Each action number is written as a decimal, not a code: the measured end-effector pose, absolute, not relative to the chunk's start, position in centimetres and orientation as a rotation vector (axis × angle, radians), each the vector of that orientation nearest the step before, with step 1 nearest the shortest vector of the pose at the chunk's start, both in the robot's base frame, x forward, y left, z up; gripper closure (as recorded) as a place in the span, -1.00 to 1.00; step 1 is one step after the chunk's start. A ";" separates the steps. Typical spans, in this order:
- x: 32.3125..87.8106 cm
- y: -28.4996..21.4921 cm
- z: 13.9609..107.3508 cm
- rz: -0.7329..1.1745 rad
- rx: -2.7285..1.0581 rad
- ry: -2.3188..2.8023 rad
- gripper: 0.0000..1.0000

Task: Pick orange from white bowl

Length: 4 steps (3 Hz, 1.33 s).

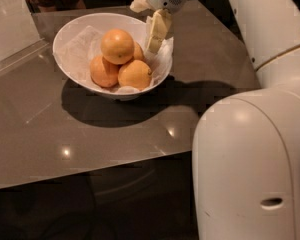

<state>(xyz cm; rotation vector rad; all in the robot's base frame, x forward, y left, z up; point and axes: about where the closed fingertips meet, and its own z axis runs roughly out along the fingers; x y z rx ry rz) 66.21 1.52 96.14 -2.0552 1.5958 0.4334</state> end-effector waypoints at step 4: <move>67.6 10.2 91.6 0.740 -1.990 1.424 -1.00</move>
Offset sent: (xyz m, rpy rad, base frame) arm 0.0127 0.0208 -0.0132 0.0470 0.0380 0.0168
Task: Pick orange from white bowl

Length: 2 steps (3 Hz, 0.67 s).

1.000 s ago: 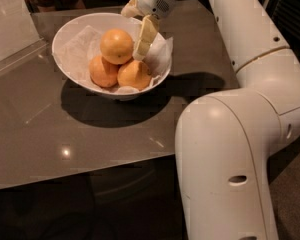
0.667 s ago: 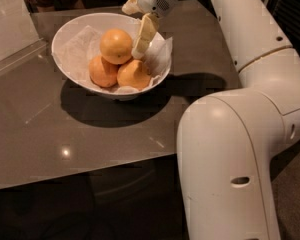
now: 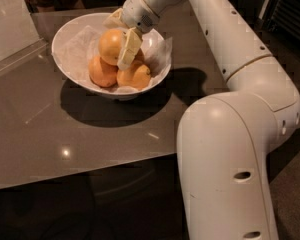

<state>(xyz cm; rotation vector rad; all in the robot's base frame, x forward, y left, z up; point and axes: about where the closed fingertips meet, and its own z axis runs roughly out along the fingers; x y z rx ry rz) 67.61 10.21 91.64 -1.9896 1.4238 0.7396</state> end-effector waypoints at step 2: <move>67.6 10.0 91.8 0.740 -1.989 1.424 -0.62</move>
Offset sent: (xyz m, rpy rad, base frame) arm 0.0000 -0.0019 0.0015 0.0000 0.0000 0.0000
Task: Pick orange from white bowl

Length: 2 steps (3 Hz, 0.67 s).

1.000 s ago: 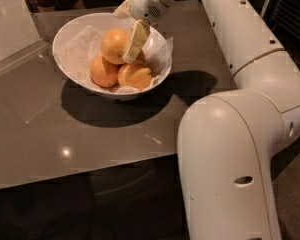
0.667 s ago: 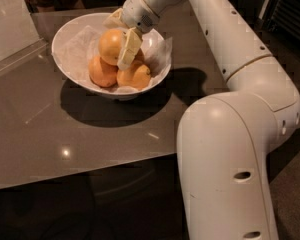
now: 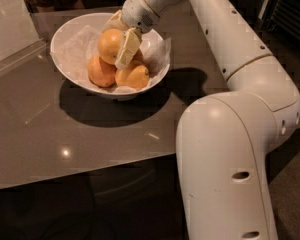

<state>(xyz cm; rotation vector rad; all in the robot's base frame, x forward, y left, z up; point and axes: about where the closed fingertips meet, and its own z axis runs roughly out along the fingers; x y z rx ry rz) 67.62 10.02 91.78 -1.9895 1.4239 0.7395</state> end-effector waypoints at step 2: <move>67.6 10.0 91.8 0.740 -1.989 1.424 0.31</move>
Offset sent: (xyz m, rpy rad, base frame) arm 0.0000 0.0000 0.0000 0.0000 0.0000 0.0000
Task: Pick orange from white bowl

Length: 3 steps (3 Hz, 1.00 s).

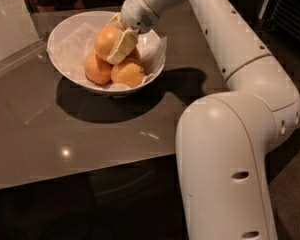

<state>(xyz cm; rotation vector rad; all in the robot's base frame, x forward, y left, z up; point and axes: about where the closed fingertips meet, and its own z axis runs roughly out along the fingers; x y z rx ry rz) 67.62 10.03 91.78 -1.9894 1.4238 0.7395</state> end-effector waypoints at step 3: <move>66.4 9.8 93.6 0.725 -1.976 1.391 1.00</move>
Offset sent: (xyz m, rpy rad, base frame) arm 0.0000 0.0000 0.0000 0.0000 0.0000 0.0000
